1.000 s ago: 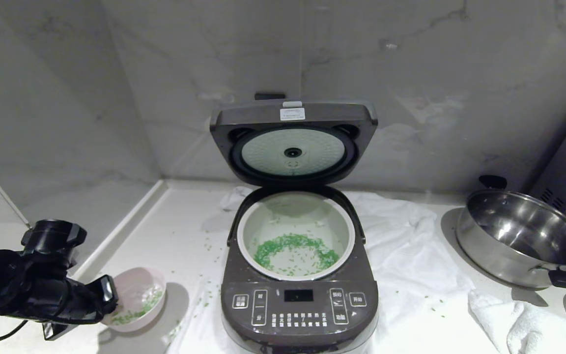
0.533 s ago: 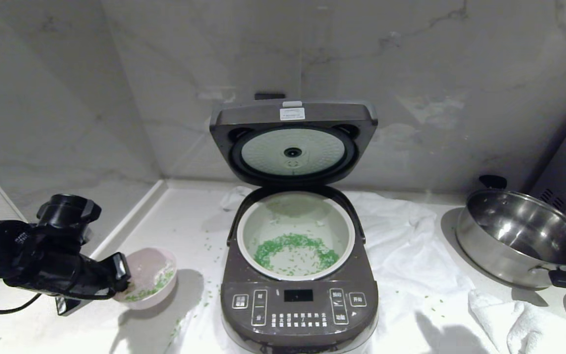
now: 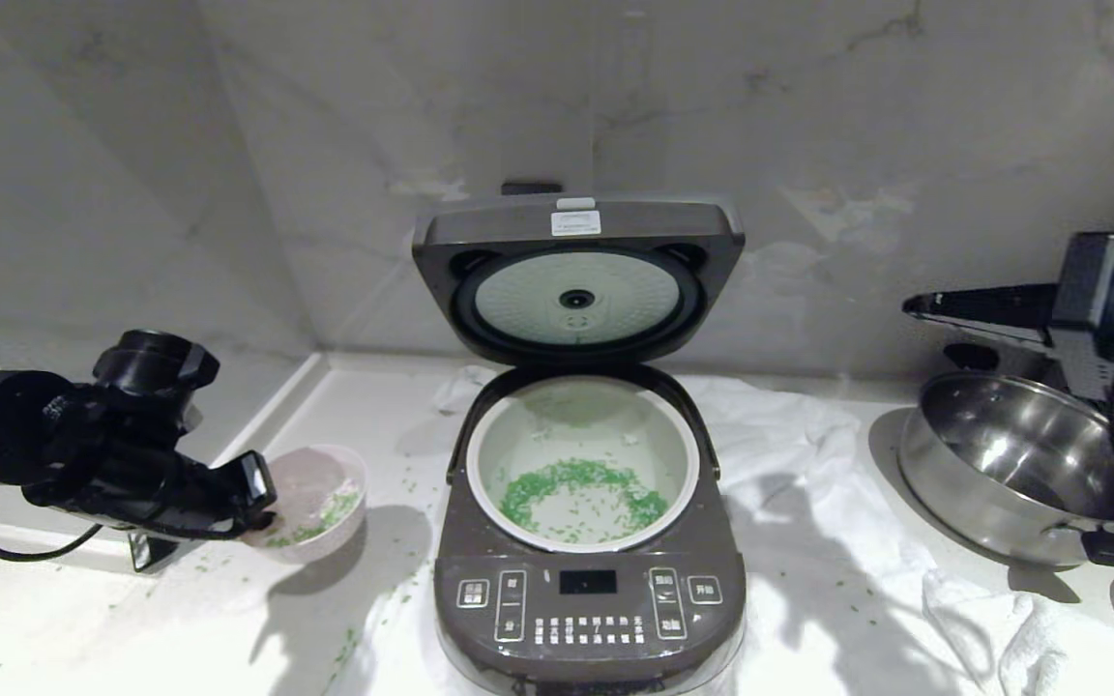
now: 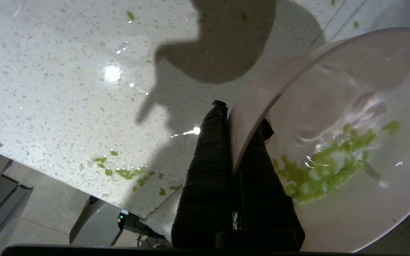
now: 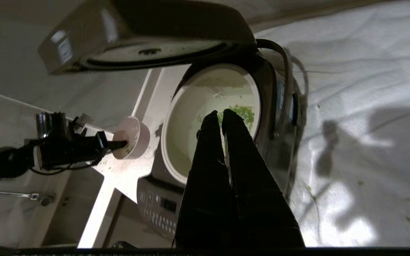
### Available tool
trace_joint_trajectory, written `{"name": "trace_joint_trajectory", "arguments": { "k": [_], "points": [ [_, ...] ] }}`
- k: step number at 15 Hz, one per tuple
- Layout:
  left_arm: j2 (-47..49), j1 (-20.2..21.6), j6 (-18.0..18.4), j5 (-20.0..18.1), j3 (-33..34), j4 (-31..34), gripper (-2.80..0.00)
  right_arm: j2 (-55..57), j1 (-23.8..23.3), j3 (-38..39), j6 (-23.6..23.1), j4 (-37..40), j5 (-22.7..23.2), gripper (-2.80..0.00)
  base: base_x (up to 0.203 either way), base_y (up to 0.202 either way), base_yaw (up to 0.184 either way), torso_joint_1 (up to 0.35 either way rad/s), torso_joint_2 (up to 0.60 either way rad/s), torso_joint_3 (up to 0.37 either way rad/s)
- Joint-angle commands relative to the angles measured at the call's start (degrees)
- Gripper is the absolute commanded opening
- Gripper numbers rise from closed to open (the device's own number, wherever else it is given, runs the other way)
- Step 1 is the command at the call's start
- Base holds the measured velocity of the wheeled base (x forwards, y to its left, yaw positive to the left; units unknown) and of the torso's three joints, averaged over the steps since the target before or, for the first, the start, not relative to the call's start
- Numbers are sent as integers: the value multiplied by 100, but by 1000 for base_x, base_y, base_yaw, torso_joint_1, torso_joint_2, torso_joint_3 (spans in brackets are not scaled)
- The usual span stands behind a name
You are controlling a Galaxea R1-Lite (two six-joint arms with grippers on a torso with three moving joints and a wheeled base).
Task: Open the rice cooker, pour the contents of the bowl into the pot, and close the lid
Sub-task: Pour the water from the bowl into the rice cooker
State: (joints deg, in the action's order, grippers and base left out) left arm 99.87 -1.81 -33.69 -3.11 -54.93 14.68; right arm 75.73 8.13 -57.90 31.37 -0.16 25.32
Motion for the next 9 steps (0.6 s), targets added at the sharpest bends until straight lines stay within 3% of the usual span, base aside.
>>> {"name": "trace_joint_trajectory", "arguments": {
  "k": [1,5,9],
  "points": [
    [-20,-130,-94,3,-215,121,-280,1018,156,-584,56,47,69,-280,0,0,0,0,0,0],
    [-20,-188,-103,12,-317,193,-280,1348,338,-1037,673,160,959,-280,0,0,0,0,0,0],
    [-78,-185,-103,21,-343,290,-280,1393,653,-1101,722,165,974,-280,0,0,0,0,0,0]
  ]
}}
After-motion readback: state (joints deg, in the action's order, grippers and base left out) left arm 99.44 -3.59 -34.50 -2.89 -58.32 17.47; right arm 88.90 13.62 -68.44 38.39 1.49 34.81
